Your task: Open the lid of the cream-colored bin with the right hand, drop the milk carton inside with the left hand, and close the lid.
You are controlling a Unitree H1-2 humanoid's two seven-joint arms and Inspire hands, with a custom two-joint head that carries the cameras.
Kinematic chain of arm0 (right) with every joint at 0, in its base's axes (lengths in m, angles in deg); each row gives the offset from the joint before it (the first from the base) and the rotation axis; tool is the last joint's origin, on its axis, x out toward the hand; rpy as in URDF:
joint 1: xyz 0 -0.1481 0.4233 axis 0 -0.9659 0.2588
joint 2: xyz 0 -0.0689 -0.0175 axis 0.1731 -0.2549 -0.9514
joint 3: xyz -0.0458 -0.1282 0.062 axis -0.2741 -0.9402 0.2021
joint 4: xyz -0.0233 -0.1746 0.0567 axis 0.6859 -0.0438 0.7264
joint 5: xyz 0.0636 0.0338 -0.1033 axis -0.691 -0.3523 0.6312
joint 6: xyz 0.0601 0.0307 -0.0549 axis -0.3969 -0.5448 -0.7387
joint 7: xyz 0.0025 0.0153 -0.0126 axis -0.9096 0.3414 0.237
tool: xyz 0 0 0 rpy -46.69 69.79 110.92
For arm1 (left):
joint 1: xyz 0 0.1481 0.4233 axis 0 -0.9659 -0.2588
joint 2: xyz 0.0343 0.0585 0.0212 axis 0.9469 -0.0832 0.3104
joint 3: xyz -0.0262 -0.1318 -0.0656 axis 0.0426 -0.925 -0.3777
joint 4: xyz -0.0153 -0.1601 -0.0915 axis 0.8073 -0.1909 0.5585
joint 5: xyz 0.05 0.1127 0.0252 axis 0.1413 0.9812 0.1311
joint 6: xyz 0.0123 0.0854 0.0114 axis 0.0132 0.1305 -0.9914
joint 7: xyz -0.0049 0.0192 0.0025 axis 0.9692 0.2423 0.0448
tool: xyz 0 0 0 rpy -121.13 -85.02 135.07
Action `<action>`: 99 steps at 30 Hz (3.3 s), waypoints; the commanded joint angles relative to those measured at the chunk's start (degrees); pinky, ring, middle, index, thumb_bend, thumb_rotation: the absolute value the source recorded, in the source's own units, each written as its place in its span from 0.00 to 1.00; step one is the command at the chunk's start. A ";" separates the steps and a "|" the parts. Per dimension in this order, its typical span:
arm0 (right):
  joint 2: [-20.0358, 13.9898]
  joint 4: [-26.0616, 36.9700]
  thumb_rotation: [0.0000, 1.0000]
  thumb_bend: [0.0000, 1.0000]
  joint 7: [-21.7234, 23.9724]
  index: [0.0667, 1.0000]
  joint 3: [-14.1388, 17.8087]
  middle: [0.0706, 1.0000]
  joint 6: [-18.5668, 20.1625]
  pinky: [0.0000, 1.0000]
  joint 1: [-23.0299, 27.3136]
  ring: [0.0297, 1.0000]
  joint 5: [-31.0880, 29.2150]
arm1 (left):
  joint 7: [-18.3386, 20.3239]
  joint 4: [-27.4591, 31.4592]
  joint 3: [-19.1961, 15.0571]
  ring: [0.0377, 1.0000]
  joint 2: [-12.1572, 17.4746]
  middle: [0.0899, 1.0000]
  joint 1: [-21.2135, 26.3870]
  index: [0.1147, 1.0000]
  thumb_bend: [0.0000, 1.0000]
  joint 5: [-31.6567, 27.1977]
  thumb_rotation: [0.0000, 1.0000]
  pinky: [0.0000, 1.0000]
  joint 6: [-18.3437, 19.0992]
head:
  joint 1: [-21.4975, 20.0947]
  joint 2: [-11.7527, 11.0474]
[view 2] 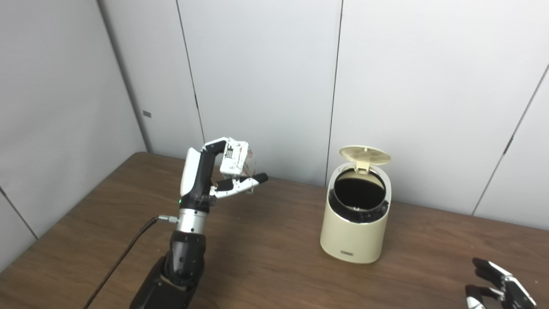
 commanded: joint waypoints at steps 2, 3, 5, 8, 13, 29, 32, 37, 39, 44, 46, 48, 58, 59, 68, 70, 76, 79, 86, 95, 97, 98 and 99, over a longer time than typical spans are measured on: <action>0.08 0.44 0.01 0.00 -1.59 0.74 -0.87 0.76 -1.11 0.63 -0.31 0.75 3.23 | -4.40 3.45 0.79 0.51 -0.27 0.42 1.92 0.38 0.50 5.52 0.00 0.63 -5.14 | -1.25 -0.23; 0.18 0.61 0.00 0.00 -1.66 0.73 -1.03 0.75 -1.00 0.62 -0.32 0.74 3.46 | -5.06 4.07 1.23 0.51 -0.43 0.42 1.81 0.38 0.50 6.95 0.00 0.62 -5.62 | -1.25 -0.23; 0.49 1.01 0.00 0.00 -1.33 0.72 -1.32 0.74 -0.30 0.62 -0.43 0.74 3.04 | -7.02 5.22 3.17 0.51 0.33 0.43 1.72 0.37 0.50 9.95 0.00 0.62 -6.12 | -2.33 -0.46; 0.64 1.72 0.00 0.01 -1.30 0.73 -1.94 0.75 0.67 0.62 -0.59 0.74 4.26 | -9.41 7.21 6.62 0.51 2.07 0.43 1.85 0.37 0.50 14.51 0.00 0.64 -6.20 | -3.49 -0.74; 1.67 2.88 0.00 0.02 -2.14 0.72 -2.60 0.74 1.26 0.61 -0.81 0.73 5.30 | -10.81 10.17 10.40 0.51 3.13 0.42 2.03 0.39 0.50 18.35 0.00 0.65 -6.21 | -6.15 -0.53; 8.38 6.63 0.00 0.11 -6.55 0.72 -4.89 0.73 5.23 0.61 -1.83 0.72 11.58 | -23.43 5.33 26.39 0.51 11.75 0.41 7.07 0.40 0.50 18.69 0.00 0.62 -6.23 | -19.98 -2.28; 8.75 6.36 0.00 0.12 -7.61 0.71 -5.18 0.73 5.11 0.60 -1.86 0.72 12.45 | -24.79 3.95 29.54 0.51 12.62 0.42 8.94 0.38 0.50 18.08 0.00 0.64 -6.23 | -20.65 -2.32; 8.99 5.75 0.00 0.12 -9.08 0.70 -5.63 0.72 4.73 0.58 -1.77 0.70 13.42 | -26.35 3.07 32.27 0.51 13.45 0.42 11.10 0.37 0.50 18.03 0.00 0.65 -6.22 | -21.84 -2.40; 9.04 6.22 0.00 0.12 -8.94 0.71 -5.86 0.72 5.67 0.59 -1.92 0.71 13.54 | -26.74 2.71 32.90 0.51 13.55 0.42 11.70 0.37 0.50 17.85 0.00 0.65 -6.22 | -22.24 -2.46; 9.38 7.39 0.00 0.13 -8.69 0.72 -6.33 0.73 8.42 0.60 -2.14 0.72 14.44 | -28.45 0.33 34.24 0.51 12.33 0.42 13.29 0.37 0.50 16.08 0.00 0.63 -6.22 | -23.56 -2.76; 9.42 7.67 0.00 0.14 -8.67 0.72 -6.50 0.74 9.28 0.61 -2.17 0.73 14.84 | -28.87 -0.32 34.36 0.51 11.59 0.42 13.52 0.37 0.50 15.18 0.00 0.63 -6.22 | -23.81 -2.83; 9.41 7.54 0.00 0.14 -9.07 0.73 -6.65 0.74 9.17 0.61 -2.18 0.73 15.13 | -29.47 -0.99 34.63 0.51 10.89 0.42 13.80 0.37 0.50 14.30 0.00 0.62 -6.23 | -24.15 -3.02; 9.50 7.00 0.00 0.15 -10.52 0.72 -7.52 0.73 8.46 0.60 -2.72 0.72 15.55 | -34.24 -7.21 38.73 0.51 6.88 0.41 16.19 0.39 0.50 8.97 0.00 0.61 -6.23 | -26.14 -3.26; 9.47 7.00 0.00 0.15 -10.61 0.72 -7.59 0.73 8.42 0.60 -2.80 0.72 15.54 | -34.40 -7.69 39.29 0.51 6.46 0.41 16.43 0.39 0.50 7.52 0.00 0.62 -6.24 | -26.14 -3.26; 9.10 6.58 0.00 0.16 -12.10 0.71 -8.66 0.73 6.81 0.60 -3.50 0.72 16.35 | -39.29 -13.88 45.85 0.51 3.77 0.42 19.92 0.38 0.50 -1.27 0.00 0.61 -6.23 | -27.74 -2.95; 9.16 6.77 0.00 0.16 -12.18 0.72 -8.71 0.73 6.87 0.61 -3.73 0.72 16.25 | -40.33 -15.10 46.90 0.51 3.51 0.42 20.53 0.38 0.50 -1.58 0.00 0.61 -6.23 | -27.67 -2.74; 9.23 6.65 0.00 0.16 -12.85 0.71 -8.68 0.73 6.00 0.61 -4.20 0.72 15.78 | -43.40 -19.37 48.87 0.51 2.18 0.42 22.43 0.37 0.50 -1.87 0.00 0.61 -6.24 | -27.87 -2.45; 9.36 7.14 0.00 0.16 -12.85 0.71 -8.91 0.73 6.17 0.60 -4.54 0.72 16.15 | -45.75 -21.42 50.46 0.51 2.19 0.42 23.79 0.37 0.50 -0.13 0.00 0.61 -6.24 | -28.25 -2.36; 9.99 7.26 0.00 0.16 -13.66 0.71 -9.29 0.73 6.10 0.60 -5.15 0.72 16.74 | -48.17 -24.80 53.68 0.50 2.31 0.42 26.71 0.38 0.50 0.14 0.00 0.60 -6.24 | -29.02 -2.56; 10.45 6.94 0.00 0.16 -13.97 0.72 -9.76 0.73 5.70 0.62 -5.59 0.73 16.49 | -48.35 -28.84 56.36 0.50 1.49 0.41 31.05 0.39 0.50 -2.50 0.00 0.60 -6.24 | -29.33 -2.74; 10.55 7.07 0.00 0.16 -14.12 0.72 -9.89 0.73 5.47 0.62 -5.81 0.72 16.60 | -48.38 -29.82 56.23 0.51 0.98 0.41 31.80 0.39 0.50 -2.10 0.00 0.61 -6.24 | -29.37 -2.58; 10.61 7.16 0.00 0.16 -14.21 0.71 -9.94 0.73 5.34 0.61 -5.93 0.72 16.63 | -48.39 -30.08 56.18 0.51 0.82 0.42 32.02 0.39 0.50 -1.96 0.00 0.61 -6.24 | -29.35 -2.49; 10.67 7.28 0.00 0.16 -14.18 0.71 -9.95 0.73 5.37 0.61 -6.04 0.72 16.52 | -48.40 -30.43 56.20 0.51 0.63 0.42 32.29 0.38 0.50 -1.89 0.00 0.61 -6.24 | -29.34 -2.46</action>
